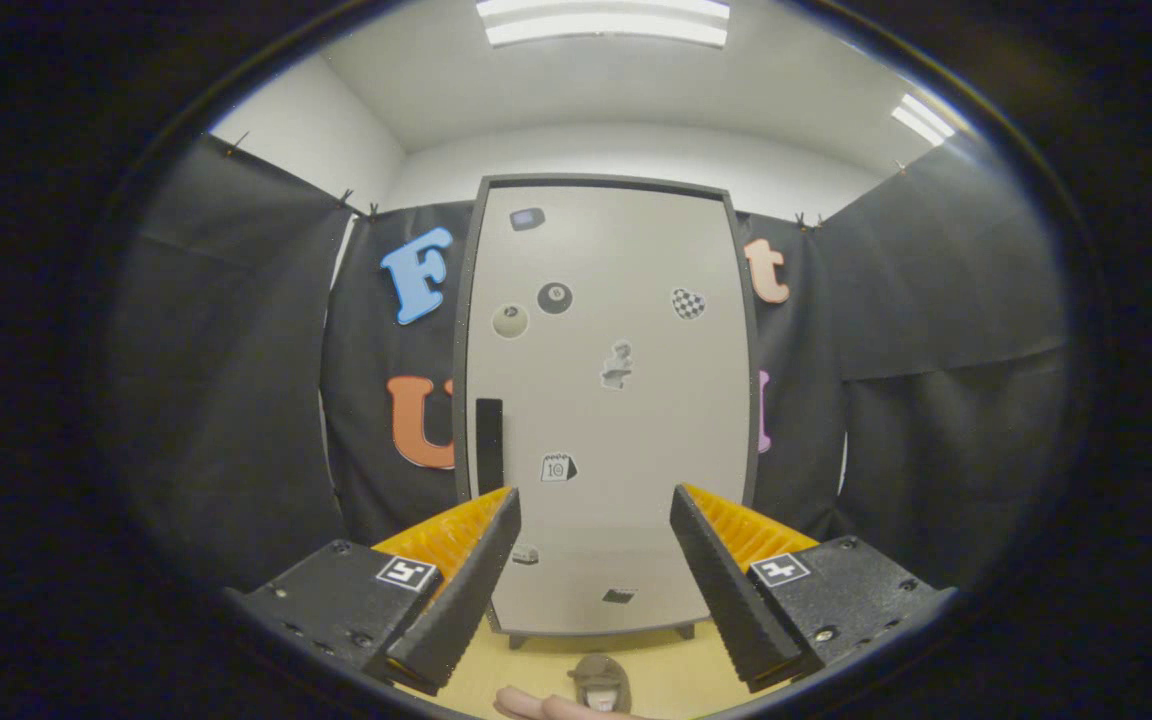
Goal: Open the shoe cabinet door, grab the shoes and put them into the shoe cabinet, then close the shoe cabinet door.
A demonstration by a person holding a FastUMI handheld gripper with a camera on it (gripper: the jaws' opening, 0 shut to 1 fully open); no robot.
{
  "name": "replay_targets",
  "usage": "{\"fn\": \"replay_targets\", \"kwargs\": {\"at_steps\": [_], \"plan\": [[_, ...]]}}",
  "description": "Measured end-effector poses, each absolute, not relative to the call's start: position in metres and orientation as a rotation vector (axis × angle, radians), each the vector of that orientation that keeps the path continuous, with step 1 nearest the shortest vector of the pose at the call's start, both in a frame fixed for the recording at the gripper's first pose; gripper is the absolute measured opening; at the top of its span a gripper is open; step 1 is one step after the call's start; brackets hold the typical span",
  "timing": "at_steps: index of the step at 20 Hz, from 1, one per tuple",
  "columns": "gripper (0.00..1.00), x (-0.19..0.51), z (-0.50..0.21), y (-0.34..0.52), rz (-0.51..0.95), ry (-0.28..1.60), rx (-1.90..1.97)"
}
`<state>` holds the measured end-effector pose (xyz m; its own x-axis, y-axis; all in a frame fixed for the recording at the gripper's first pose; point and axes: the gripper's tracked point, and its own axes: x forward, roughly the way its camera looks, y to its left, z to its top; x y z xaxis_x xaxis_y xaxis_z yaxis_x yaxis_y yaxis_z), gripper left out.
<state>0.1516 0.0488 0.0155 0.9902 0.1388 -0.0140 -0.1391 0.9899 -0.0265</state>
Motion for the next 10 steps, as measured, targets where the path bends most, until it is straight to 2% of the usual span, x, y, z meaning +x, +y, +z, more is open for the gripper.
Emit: {"fn": "replay_targets", "kwargs": {"at_steps": [6, 10], "plan": [[0.99, 0.215, 0.028, 0.099, 0.255, -0.008, -0.097], [0.99, 0.242, 0.023, 0.137, 0.271, 0.031, -0.127]]}}
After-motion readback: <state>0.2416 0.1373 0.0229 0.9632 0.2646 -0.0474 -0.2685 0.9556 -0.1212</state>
